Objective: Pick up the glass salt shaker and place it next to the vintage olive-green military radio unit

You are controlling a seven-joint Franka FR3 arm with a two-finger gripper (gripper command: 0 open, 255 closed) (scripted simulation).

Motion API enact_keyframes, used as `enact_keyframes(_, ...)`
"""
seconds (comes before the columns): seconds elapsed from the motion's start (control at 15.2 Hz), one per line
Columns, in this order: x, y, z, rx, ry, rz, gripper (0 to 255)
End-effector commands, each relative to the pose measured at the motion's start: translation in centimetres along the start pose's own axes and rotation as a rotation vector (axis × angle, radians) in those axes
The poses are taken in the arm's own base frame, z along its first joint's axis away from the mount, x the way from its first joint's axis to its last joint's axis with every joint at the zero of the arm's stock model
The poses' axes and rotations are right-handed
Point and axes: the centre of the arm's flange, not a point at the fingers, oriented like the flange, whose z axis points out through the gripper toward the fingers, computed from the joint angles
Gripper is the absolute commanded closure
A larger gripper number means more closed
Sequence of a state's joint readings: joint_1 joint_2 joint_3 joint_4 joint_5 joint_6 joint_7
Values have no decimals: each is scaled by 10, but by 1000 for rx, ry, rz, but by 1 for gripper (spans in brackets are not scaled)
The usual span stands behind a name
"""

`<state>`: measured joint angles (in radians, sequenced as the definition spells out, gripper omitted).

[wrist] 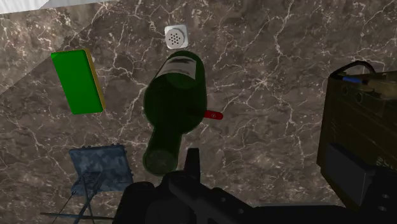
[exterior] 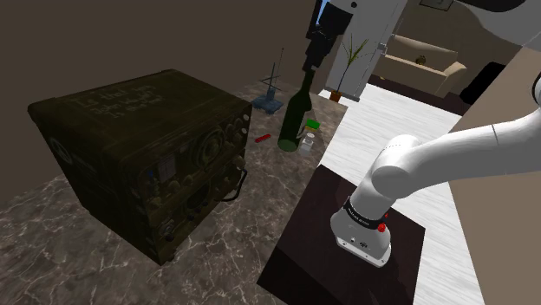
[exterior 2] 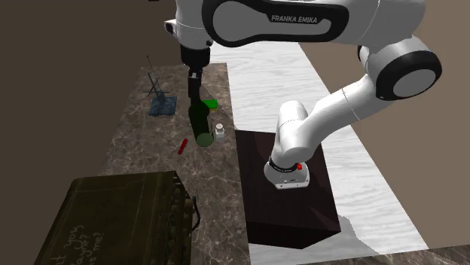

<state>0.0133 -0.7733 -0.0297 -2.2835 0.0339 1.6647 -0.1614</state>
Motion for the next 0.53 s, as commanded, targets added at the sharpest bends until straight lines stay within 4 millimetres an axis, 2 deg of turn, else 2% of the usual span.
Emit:
enact_keyframes(0.0, 0, 0, 0, 0, 0, 0, 0)
enact_keyframes(0.46, -19, 31, 82, -7, -67, -22, 0)
